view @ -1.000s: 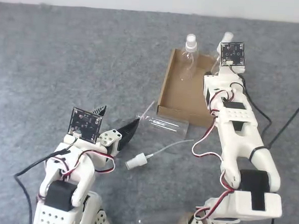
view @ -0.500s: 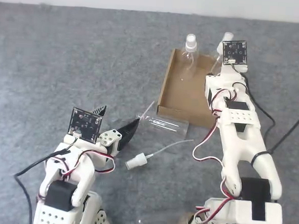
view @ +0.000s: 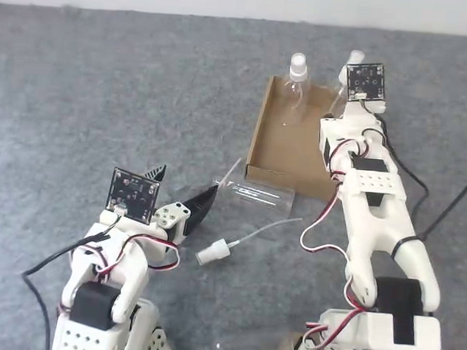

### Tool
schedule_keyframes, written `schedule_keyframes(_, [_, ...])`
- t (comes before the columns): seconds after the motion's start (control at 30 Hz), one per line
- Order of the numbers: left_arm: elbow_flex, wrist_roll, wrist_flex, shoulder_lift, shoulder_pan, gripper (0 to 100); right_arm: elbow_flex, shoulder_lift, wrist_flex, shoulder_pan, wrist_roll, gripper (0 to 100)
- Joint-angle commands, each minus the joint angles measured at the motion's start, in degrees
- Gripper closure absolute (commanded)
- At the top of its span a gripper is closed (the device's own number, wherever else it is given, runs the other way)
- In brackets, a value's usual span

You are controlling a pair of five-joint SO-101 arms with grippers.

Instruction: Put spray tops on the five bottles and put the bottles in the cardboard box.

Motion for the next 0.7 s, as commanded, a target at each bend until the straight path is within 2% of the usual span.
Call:
schedule_keyframes(0.0, [-0.2, 0.1, -1.3, -0.5, -0.4, 70, -0.9, -3.9, 0.0, -0.4, 0.0, 70.2])
schedule_keyframes(0.67, [-0.2, 0.1, -1.3, -0.5, -0.4, 70, -1.1, -4.4, 0.2, -1.2, 0.1, 70.9])
